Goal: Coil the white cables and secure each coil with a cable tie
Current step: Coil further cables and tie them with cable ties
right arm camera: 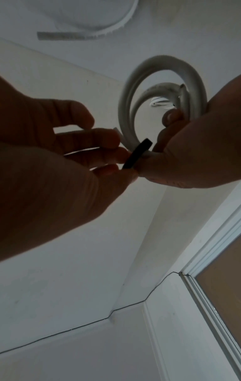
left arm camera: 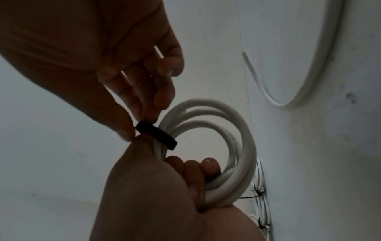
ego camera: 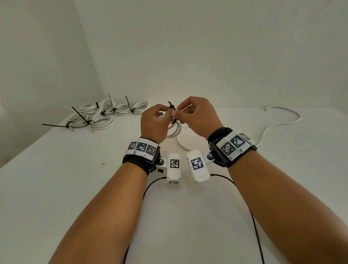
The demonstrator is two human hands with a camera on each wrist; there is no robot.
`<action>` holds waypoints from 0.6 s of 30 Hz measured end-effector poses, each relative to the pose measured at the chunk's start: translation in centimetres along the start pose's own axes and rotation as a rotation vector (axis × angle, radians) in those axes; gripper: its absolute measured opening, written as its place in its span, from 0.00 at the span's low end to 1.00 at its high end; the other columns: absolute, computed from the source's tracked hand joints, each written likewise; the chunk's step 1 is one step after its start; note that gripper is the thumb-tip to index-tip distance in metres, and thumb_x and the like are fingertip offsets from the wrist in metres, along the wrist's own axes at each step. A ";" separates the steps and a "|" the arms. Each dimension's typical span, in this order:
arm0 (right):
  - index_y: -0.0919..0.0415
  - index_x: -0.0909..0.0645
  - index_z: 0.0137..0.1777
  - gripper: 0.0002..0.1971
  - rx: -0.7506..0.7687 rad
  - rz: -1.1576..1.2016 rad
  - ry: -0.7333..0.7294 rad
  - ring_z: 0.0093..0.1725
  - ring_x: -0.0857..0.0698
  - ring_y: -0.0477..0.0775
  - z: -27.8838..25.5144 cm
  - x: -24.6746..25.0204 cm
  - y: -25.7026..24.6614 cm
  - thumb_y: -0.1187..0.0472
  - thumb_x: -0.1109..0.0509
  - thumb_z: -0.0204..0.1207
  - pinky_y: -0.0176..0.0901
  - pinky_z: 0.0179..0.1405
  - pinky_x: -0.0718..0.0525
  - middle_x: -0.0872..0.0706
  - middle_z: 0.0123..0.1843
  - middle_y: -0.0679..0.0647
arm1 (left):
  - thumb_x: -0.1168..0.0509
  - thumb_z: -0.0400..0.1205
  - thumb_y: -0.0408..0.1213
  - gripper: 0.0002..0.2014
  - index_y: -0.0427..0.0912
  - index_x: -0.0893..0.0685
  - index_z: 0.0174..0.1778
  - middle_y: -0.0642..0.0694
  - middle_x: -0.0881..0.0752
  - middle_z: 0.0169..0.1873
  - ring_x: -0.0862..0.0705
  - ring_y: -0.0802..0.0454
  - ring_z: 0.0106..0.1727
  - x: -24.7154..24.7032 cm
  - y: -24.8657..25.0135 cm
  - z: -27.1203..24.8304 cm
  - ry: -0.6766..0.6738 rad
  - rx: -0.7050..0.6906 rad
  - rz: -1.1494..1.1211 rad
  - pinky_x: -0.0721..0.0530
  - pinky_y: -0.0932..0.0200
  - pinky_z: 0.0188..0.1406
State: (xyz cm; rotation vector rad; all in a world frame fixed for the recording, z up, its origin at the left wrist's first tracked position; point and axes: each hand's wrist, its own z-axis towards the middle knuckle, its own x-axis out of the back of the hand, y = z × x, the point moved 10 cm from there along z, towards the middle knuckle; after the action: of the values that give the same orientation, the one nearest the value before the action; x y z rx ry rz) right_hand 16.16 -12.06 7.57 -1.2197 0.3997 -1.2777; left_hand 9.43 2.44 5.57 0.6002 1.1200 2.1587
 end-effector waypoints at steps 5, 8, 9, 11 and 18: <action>0.59 0.12 0.40 0.05 0.020 0.034 0.073 0.34 0.10 0.47 0.1 0.8 0.0 0.59 0.20 0.72 0.40 0.36 0.14 0.09 0.33 0.51 | 0.29 0.81 0.32 0.05 0.37 0.11 0.39 0.57 0.13 0.24 0.16 0.63 0.27 -0.9 0.4 -0.5 -0.074 -0.023 -0.011 0.22 0.70 0.30; 0.58 0.12 0.41 0.08 -0.004 0.025 0.072 0.35 0.12 0.46 0.2 0.8 0.2 0.54 0.24 0.76 0.39 0.38 0.15 0.10 0.34 0.48 | 0.30 0.82 0.33 0.07 0.41 0.11 0.38 0.56 0.12 0.24 0.16 0.60 0.27 -1.0 0.4 -0.5 -0.088 -0.004 -0.052 0.21 0.66 0.31; 0.58 0.12 0.42 0.11 -0.023 0.006 0.067 0.35 0.14 0.46 0.3 0.8 0.4 0.51 0.26 0.78 0.41 0.40 0.16 0.11 0.35 0.47 | 0.30 0.82 0.33 0.08 0.43 0.12 0.37 0.55 0.13 0.23 0.18 0.60 0.26 -1.2 0.5 -0.6 -0.101 0.008 -0.061 0.23 0.67 0.29; 0.60 0.11 0.43 0.17 -0.084 -0.010 0.013 0.36 0.17 0.47 0.5 0.4 0.9 0.47 0.31 0.81 0.42 0.42 0.19 0.11 0.39 0.54 | 0.32 0.83 0.32 0.09 0.44 0.13 0.36 0.56 0.14 0.22 0.20 0.62 0.23 -1.8 0.7 -1.0 -0.153 0.034 -0.086 0.25 0.70 0.27; 0.62 0.09 0.42 0.10 -0.118 0.146 0.042 0.35 0.17 0.47 0.5 1.8 1.2 0.56 0.26 0.78 0.28 0.29 0.25 0.10 0.36 0.56 | 0.33 0.83 0.32 0.07 0.39 0.11 0.41 0.50 0.16 0.23 0.27 0.55 0.21 -3.2 0.1 -1.7 -0.235 0.117 -0.159 0.27 0.63 0.24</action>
State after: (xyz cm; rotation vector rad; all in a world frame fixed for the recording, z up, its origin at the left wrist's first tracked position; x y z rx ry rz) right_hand 17.75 -13.63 7.44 -1.2401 0.5911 -1.1692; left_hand 10.52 -0.76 4.36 0.7690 1.1297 1.8446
